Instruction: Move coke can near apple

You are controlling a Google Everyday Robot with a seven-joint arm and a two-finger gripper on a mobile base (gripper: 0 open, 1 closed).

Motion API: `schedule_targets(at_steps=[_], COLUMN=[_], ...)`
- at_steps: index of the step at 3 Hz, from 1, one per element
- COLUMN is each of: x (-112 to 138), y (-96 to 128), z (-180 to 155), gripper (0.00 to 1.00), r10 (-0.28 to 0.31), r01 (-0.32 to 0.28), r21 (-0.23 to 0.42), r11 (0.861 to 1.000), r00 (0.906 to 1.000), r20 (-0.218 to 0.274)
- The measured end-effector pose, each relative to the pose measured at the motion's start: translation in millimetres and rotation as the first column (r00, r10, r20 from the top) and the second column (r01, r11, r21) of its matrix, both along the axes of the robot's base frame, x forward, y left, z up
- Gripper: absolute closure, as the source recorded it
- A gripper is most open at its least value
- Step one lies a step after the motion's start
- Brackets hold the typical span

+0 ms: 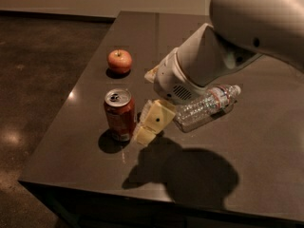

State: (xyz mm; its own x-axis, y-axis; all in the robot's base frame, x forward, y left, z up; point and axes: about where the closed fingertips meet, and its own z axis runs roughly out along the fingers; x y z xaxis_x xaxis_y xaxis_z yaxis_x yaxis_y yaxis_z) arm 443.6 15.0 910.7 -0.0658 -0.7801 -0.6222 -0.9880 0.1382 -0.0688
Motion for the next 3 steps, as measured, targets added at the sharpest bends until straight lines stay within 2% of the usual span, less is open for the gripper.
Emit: schedule_targets(at_steps=[2,3], x=[12.4,13.2], y=[35.7,45.8], z=[-13.2,-11.5], gripper=[0.00,0.15], r10=[0.010,0.015], r01=[-0.009,-0.011], r21=[0.062,0.078], r11=[0.998,0.997], r00=[0.9997,0.9989], r20=[-0.022,-0.044])
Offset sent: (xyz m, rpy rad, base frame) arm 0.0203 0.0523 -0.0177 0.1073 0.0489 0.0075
